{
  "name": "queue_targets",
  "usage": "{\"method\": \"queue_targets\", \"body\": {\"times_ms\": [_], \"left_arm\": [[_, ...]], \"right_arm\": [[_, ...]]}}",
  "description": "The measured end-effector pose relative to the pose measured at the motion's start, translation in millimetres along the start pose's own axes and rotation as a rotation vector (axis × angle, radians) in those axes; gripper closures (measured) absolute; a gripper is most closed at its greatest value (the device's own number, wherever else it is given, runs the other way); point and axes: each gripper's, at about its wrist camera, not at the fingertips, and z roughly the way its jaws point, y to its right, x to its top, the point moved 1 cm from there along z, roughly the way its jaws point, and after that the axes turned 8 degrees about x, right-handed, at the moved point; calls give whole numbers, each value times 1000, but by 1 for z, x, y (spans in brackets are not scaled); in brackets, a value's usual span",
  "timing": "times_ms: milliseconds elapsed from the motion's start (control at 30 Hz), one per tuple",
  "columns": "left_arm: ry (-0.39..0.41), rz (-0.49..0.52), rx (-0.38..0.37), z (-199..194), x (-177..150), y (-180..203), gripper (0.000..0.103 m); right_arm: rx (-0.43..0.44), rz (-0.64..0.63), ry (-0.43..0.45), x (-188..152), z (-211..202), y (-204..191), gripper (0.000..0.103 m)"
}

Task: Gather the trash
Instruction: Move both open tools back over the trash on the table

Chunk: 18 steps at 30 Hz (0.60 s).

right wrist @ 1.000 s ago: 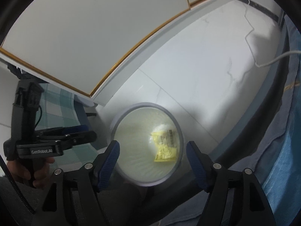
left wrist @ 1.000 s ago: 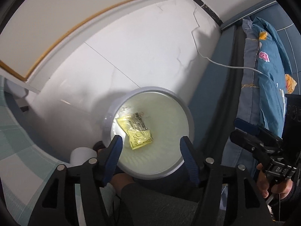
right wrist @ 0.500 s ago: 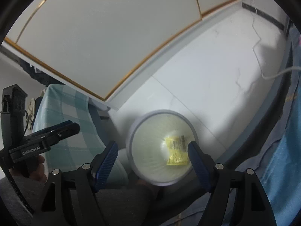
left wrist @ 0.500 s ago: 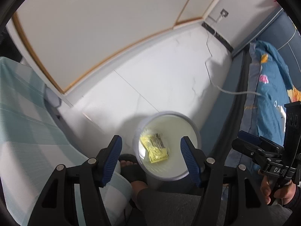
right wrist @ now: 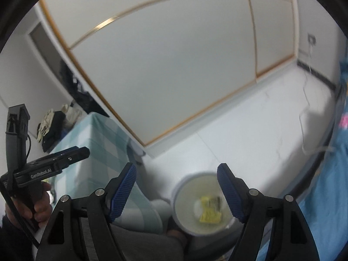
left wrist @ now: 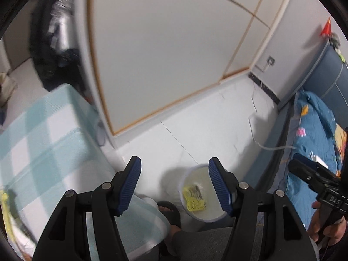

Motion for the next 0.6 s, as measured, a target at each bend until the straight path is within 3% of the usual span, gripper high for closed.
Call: {"method": "queue_targets", "body": {"times_ms": [333,400,600], "left_arm": [[220,-139,148,-74,-7,-65,42],[259,-190,203,-89,-11,-82,34],[354,-273,272,-129,-25,-123,29]], "right_arm": [[133,-149,103,21,-20,-104,23],[163,-182,115,22,-20,-125,22],[253,-249,130,20,-11,-177,21]]}}
